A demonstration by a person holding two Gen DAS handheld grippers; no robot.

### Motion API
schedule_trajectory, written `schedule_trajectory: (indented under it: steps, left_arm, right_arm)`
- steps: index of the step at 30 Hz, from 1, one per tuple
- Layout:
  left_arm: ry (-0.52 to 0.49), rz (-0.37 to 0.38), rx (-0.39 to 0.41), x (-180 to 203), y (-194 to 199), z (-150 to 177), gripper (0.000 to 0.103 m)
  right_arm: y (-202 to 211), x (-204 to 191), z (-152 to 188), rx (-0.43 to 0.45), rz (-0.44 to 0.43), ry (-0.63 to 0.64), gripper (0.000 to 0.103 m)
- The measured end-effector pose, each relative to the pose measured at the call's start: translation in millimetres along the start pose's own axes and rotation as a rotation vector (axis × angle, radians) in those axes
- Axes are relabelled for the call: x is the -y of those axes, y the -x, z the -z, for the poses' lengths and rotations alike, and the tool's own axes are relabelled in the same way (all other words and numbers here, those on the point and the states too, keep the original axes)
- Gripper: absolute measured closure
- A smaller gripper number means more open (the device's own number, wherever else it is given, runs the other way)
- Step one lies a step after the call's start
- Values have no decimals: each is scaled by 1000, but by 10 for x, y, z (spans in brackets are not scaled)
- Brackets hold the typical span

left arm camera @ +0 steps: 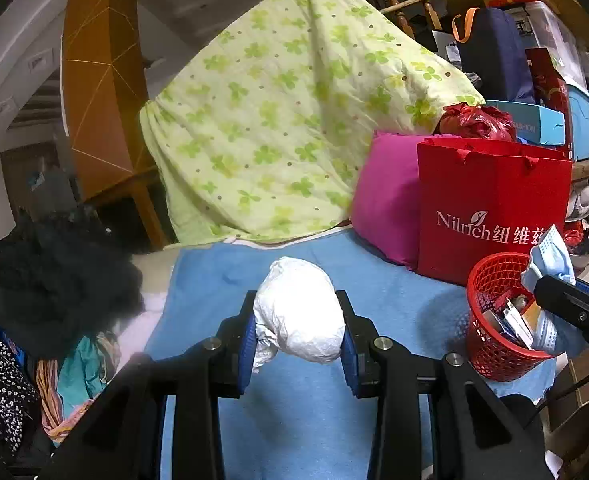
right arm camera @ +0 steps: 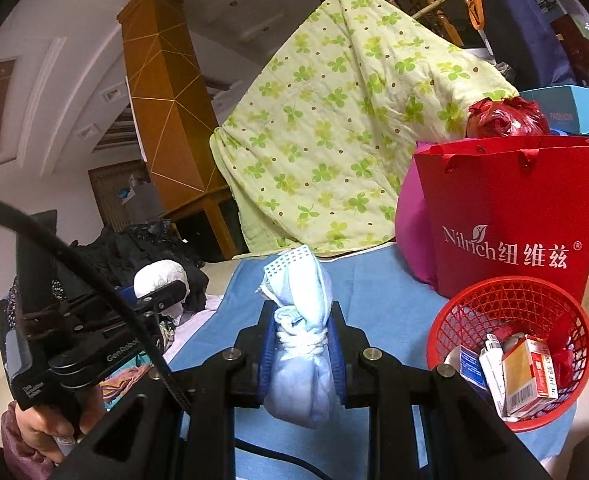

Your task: Collect trash

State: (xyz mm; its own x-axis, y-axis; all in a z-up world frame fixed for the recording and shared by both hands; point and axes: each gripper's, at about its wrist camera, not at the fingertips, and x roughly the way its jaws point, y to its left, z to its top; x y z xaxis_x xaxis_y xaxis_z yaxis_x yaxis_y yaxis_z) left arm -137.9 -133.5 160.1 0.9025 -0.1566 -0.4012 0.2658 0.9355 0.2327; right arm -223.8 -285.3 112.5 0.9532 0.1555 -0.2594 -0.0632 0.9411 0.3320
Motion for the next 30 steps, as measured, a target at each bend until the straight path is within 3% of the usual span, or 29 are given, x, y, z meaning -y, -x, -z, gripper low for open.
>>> schedule_trajectory:
  steps: [30]
  left_arm:
    - [2,11,-31,-42,8,126,65]
  right_arm:
    - [51,83,34,1,19,-30,77]
